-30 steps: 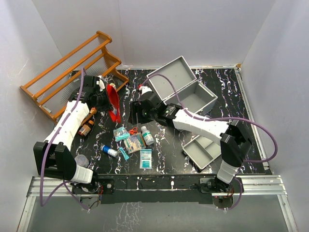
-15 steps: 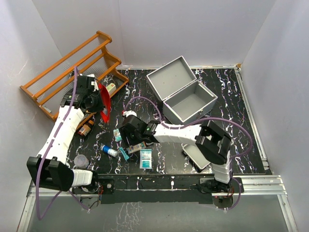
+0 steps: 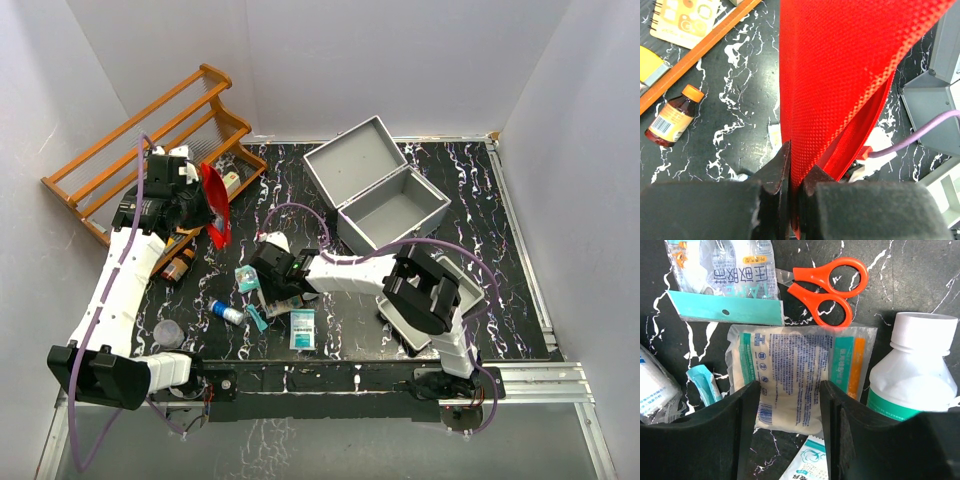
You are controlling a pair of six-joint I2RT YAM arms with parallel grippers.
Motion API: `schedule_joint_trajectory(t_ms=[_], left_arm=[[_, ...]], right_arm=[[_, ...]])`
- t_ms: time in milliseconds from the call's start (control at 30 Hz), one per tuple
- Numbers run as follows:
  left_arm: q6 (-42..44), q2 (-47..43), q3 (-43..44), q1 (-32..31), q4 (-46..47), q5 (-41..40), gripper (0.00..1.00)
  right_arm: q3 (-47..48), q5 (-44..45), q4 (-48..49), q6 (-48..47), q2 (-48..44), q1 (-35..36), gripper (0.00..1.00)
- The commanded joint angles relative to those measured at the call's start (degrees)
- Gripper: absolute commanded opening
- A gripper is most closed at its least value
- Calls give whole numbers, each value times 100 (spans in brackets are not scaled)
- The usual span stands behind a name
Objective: Organize the medicine kit
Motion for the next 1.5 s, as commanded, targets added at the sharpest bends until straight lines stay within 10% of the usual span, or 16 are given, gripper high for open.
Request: schedule_joint_trajectory(t_ms=[0, 567, 1467], left_arm=[[37, -78, 72, 3, -45, 364, 0], [-36, 383, -312, -1, 515, 1401, 0], [207, 1025, -783, -234, 929, 3463, 0]], right_arm=[[243, 246, -329, -129, 154, -1, 47], [-506, 397, 90, -960, -517, -281, 9], [-2026, -1175, 4863, -2829, -3702, -789, 7]])
